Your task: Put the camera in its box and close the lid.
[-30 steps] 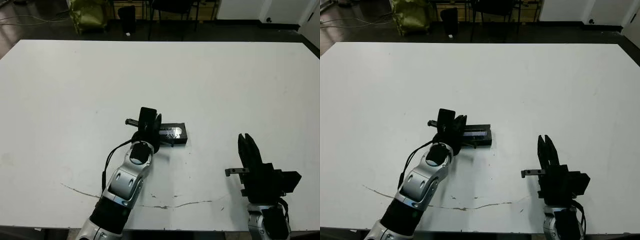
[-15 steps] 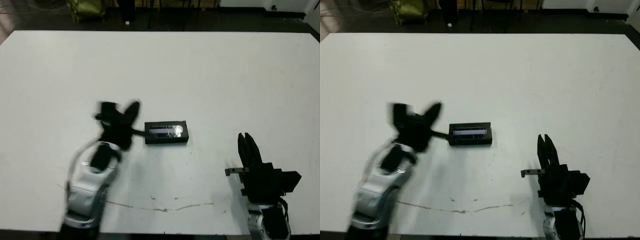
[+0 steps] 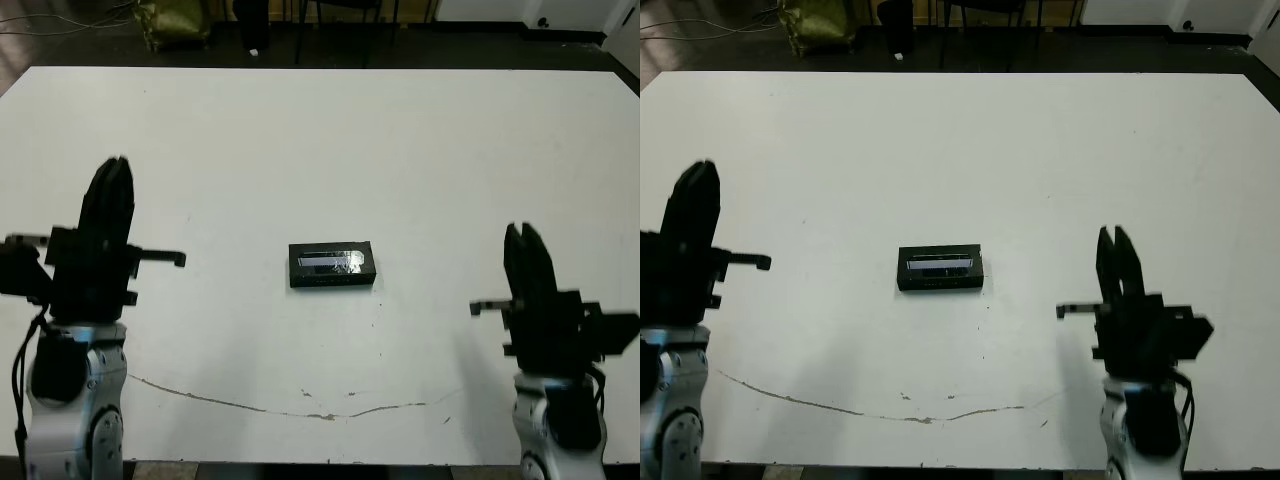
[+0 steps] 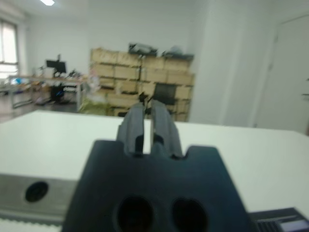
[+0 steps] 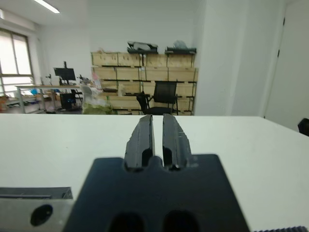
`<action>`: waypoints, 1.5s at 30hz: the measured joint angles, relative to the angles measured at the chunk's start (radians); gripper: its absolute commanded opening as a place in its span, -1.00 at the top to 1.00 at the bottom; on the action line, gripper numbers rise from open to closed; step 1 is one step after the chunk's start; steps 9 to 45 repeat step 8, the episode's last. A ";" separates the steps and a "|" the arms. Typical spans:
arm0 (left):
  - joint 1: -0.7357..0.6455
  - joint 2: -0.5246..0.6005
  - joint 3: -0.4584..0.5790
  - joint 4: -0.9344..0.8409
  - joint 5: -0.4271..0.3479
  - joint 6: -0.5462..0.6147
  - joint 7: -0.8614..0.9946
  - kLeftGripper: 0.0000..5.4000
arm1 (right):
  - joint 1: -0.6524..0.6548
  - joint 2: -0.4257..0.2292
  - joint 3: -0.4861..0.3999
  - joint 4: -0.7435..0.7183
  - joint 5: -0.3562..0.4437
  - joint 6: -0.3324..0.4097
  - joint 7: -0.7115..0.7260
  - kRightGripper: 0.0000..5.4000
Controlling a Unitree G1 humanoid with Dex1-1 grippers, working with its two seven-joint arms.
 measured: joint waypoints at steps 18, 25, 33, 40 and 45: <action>0.026 -0.036 -0.073 0.056 0.050 -0.030 0.044 0.99 | -0.036 0.016 0.011 -0.006 -0.036 0.086 -0.045 1.00; 0.026 -0.036 -0.073 0.056 0.050 -0.030 0.044 0.99 | -0.036 0.016 0.011 -0.006 -0.036 0.086 -0.045 1.00; 0.026 -0.036 -0.073 0.056 0.050 -0.030 0.044 0.99 | -0.036 0.016 0.011 -0.006 -0.036 0.086 -0.045 1.00; 0.026 -0.036 -0.073 0.056 0.050 -0.030 0.044 0.99 | -0.036 0.016 0.011 -0.006 -0.036 0.086 -0.045 1.00; 0.026 -0.036 -0.073 0.056 0.050 -0.030 0.044 0.99 | -0.036 0.016 0.011 -0.006 -0.036 0.086 -0.045 1.00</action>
